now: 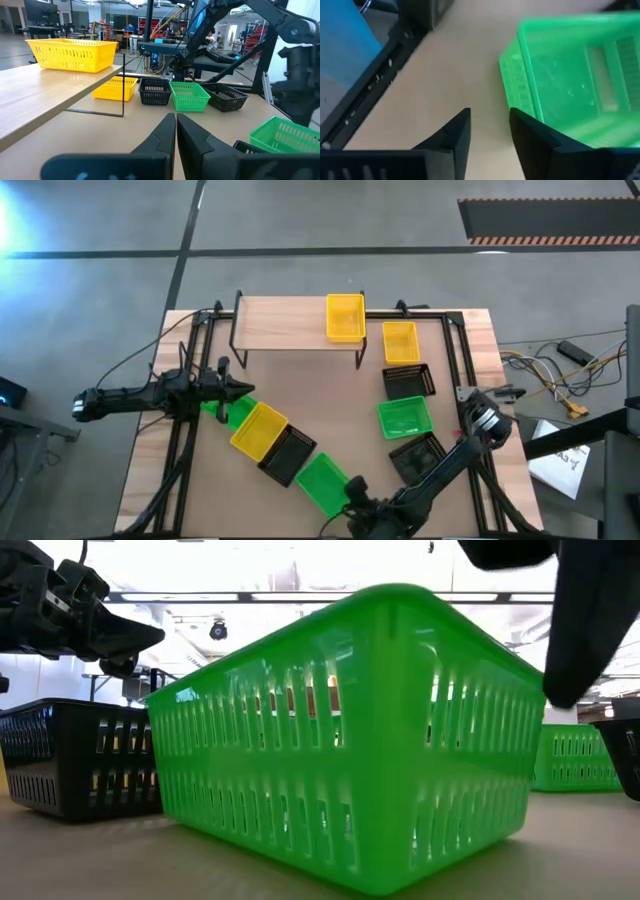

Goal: Stack baskets on shelf by color
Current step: Put the bottom green bin on the shelf

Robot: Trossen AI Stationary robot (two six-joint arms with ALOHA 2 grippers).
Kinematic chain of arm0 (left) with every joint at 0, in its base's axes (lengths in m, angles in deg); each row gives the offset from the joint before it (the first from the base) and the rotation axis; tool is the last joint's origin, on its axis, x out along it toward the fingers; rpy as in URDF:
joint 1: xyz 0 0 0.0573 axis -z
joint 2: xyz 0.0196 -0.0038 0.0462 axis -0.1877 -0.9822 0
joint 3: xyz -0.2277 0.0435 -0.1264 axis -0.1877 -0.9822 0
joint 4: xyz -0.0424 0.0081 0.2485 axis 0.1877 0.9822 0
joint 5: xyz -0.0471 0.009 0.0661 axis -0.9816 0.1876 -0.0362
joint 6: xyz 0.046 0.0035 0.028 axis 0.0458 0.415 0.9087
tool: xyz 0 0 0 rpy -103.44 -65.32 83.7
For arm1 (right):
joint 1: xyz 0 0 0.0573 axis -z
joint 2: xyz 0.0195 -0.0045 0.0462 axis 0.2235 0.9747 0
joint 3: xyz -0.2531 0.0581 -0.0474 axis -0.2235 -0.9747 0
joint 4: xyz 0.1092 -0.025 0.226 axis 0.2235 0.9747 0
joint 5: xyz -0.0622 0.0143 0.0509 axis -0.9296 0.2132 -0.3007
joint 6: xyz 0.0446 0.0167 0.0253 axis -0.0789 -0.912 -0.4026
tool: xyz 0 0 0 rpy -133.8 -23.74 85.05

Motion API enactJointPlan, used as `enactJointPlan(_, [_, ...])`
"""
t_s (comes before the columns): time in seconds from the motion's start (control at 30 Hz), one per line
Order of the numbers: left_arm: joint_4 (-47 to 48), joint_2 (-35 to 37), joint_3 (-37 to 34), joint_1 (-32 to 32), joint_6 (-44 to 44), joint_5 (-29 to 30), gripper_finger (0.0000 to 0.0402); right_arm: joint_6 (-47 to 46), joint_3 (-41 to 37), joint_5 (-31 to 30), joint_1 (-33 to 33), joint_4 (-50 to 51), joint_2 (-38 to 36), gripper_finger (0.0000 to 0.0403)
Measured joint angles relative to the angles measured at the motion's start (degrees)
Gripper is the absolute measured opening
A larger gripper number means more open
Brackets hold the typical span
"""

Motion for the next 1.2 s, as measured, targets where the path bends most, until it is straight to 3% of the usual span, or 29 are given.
enactJointPlan(0.27, [-0.01,-0.01,0.01,0.01,-0.02,-0.02,0.0000,0.84,11.53,-1.63,0.47,6.52,1.52,0.0102])
enactJointPlan(0.47, [0.00,0.00,0.01,0.00,0.00,-0.02,0.0000,3.64,8.84,-1.34,1.75,10.38,1.20,0.0144])
enactJointPlan(0.6, [0.01,0.00,0.02,0.00,0.00,-0.02,0.0000,5.32,7.56,-0.96,3.30,9.08,2.29,0.0147])
enactJointPlan(0.73, [-0.01,-0.02,0.02,0.02,0.00,-0.02,0.0000,6.40,7.56,2.33,4.91,9.01,3.66,0.0109])
enactJointPlan(0.93, [-0.02,0.00,0.02,0.00,-0.02,0.00,0.0000,1.73,8.43,5.01,5.35,9.98,4.11,0.0019])
enactJointPlan(1.1, [0.04,0.07,0.02,0.01,-0.01,-0.02,0.0000,-4.34,14.57,4.25,2.90,15.50,2.13,0.0010])
enactJointPlan(1.2, [0.00,0.07,0.02,0.02,0.00,-0.02,0.0000,-4.72,21.37,0.24,2.33,21.41,1.60,0.0009])
